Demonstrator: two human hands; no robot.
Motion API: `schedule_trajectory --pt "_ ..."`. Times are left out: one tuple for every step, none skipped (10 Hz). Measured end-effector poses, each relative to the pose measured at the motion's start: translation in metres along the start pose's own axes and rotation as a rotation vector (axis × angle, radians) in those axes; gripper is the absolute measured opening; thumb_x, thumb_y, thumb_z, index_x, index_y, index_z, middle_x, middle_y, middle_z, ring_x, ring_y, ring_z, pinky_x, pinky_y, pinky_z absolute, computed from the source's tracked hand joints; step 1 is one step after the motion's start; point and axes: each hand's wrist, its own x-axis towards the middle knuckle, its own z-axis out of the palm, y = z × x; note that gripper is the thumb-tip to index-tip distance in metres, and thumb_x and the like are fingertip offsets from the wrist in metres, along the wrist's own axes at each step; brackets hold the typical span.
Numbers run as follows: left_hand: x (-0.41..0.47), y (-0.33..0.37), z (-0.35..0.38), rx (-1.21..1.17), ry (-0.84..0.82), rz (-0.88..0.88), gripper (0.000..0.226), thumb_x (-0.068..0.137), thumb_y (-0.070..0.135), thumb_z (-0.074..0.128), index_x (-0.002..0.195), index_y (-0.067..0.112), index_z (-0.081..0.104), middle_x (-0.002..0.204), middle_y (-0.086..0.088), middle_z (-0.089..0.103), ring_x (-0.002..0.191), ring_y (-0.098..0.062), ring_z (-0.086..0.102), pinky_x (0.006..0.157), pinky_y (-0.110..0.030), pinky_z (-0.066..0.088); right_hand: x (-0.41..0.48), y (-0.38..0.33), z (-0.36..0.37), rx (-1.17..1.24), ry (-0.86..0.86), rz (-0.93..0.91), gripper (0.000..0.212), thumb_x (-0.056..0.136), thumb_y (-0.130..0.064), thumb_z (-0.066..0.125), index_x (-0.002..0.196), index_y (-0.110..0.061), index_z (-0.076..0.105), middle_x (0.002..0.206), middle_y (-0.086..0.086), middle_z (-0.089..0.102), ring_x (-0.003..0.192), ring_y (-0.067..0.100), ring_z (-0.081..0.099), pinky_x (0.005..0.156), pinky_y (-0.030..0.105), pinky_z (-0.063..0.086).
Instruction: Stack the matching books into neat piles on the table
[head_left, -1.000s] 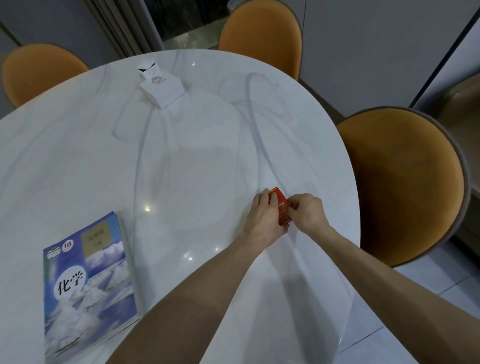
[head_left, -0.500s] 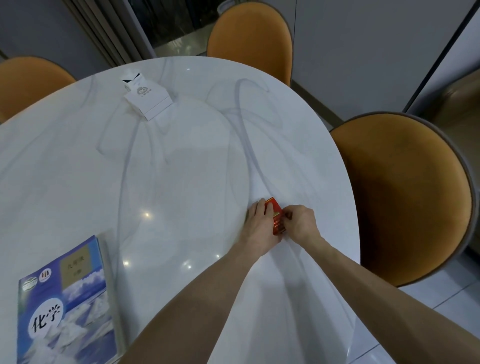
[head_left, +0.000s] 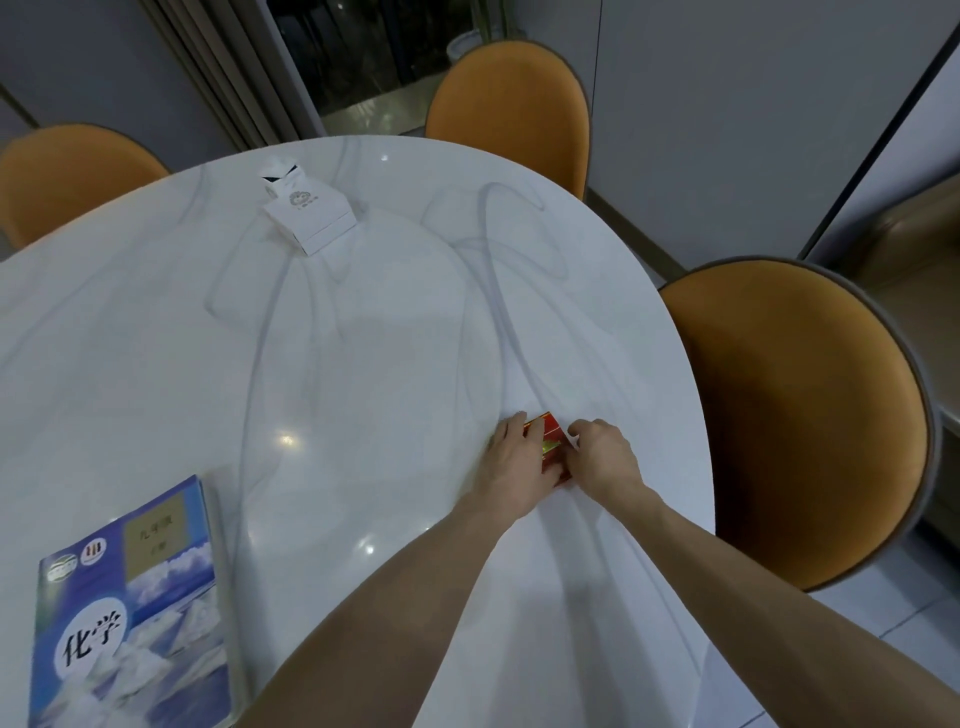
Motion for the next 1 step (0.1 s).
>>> schedule_trajectory --pt "-0.0085 -0.0063 -0.0206 0.048 0.051 -0.017 0.033 0.093 0.026 0.046 0.120 0.009 0.053 0.123 -0.011 0.054 0.116 -0.029 0.049 0.091 -0.039 0.047 -0.0113 -0.0122 -0.0056 -0.175 0.030 -0.099 0.027 0.090 -0.018 0.045 0.108 -0.007 0.062 0.107 0.013 0.062 0.098 0.030 0.058 0.079 0.037 0.048"
